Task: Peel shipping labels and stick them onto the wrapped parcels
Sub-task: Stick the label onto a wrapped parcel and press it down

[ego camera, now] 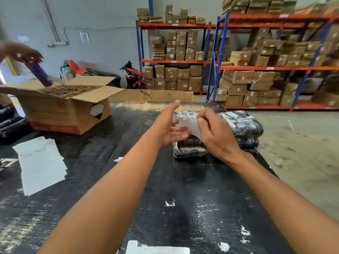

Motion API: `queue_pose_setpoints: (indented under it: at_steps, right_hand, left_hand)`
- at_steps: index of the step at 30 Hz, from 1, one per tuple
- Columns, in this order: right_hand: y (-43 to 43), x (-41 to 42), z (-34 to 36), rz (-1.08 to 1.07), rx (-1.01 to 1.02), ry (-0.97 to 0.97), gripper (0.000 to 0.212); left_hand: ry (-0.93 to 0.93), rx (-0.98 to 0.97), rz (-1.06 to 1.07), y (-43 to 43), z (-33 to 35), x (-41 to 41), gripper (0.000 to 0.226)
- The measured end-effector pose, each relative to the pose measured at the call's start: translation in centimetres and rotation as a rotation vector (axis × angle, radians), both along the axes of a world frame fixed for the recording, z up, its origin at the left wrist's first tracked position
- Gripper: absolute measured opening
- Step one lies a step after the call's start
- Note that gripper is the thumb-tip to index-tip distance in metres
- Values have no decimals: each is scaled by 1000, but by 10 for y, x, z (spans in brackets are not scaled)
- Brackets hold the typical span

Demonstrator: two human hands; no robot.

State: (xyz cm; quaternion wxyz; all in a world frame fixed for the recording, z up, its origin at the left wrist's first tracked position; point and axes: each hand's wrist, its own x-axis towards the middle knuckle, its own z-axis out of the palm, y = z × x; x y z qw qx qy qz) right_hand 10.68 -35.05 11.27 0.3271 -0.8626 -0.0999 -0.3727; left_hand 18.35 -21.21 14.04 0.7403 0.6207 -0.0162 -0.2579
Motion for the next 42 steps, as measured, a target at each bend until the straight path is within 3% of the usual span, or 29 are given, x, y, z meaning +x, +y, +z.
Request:
queue_pose_setpoints:
  at_steps: [5, 9, 11, 13, 16, 20, 25, 42]
  right_hand:
    - [-20, -21, -7, -61, -353, -136, 9]
    - [-35, -32, -14, -64, -466, -198, 11]
    - [-49, -36, -15, -142, -351, -239, 14]
    - [-63, -39, -7, -277, -111, -227, 15]
    - [-95, -32, 11, -446, 328, -21, 15]
    - [-137, -18, 26, -232, 752, 282, 21]
    - [-177, 0, 29, -186, 721, 337, 12]
    - [-281, 112, 21, -271, 717, 379, 1]
  left_hand:
    - [-259, 75, 154, -39, 12, -1, 10]
    - [-418, 56, 154, -65, 8, 5, 24]
    - [-469, 51, 86, -77, 7, 3, 30]
    - [-502, 30, 23, -88, 4, 2, 34]
    - [-511, -9, -87, -104, -2, 2, 36]
    - [-506, -38, -182, -126, -1, 2, 36]
    - [-473, 16, -166, -164, 0, 14, 34]
    - [-570, 395, 349, -261, -3, 80, 7]
